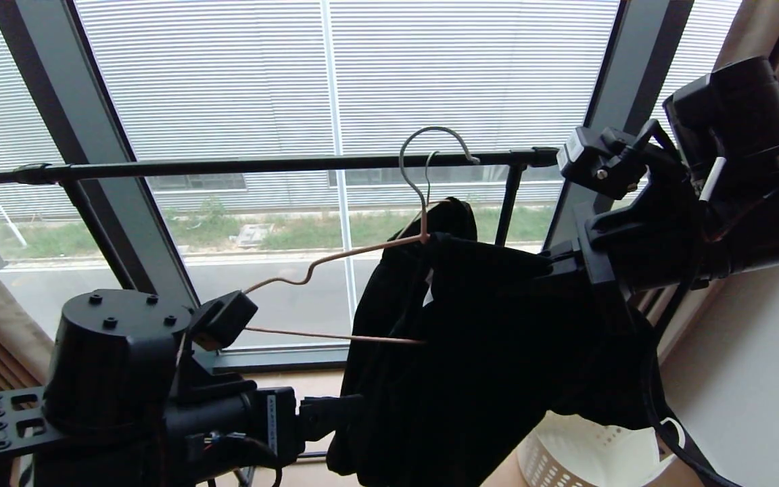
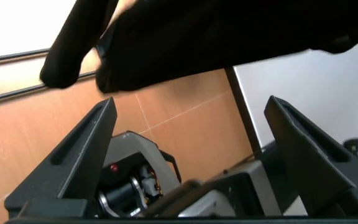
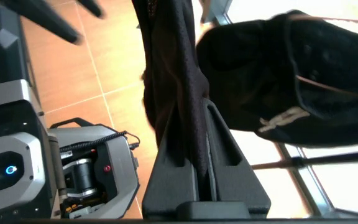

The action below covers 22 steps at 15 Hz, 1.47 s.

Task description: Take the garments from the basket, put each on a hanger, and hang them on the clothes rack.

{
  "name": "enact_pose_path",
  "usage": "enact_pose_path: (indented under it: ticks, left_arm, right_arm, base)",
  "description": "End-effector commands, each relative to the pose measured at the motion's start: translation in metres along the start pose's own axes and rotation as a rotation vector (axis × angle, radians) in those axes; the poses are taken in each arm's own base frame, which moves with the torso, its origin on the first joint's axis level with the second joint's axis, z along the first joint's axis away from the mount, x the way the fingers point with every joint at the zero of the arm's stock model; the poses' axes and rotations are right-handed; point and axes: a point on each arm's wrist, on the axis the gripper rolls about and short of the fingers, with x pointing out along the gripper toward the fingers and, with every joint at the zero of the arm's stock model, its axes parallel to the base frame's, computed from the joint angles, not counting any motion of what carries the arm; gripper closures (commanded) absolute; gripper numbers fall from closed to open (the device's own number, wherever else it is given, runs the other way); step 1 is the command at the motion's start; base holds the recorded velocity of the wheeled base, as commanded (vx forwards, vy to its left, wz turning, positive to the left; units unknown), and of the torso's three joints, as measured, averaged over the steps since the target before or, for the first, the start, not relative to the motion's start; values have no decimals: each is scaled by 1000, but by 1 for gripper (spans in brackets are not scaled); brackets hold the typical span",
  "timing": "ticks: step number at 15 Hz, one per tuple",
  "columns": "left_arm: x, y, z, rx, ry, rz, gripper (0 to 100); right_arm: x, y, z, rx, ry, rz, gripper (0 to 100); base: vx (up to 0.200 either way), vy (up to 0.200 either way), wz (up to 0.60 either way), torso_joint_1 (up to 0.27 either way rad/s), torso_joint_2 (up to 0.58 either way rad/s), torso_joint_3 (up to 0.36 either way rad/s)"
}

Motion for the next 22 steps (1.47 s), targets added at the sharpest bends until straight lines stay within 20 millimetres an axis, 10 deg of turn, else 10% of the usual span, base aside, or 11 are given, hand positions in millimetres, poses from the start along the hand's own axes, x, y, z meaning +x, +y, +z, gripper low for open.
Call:
enact_pose_path:
  ticks: [1,10,22]
  left_arm:
    - [21,-6,2,8,33,14,0]
    - [56,-18,5,14,53,44,0]
    - [51,-21,8,-20,14,23,0]
  right_arm:
    - [0,3,-2,0,2,6,100]
    - [-7,18,-2,-23,-7,28,100]
    - [-8,20,-3,-26,-10,34,100]
  base:
    - [0,0,0,0,0,0]
    - [0,0,0,0,0,0]
    - [0,0,0,0,0,0]
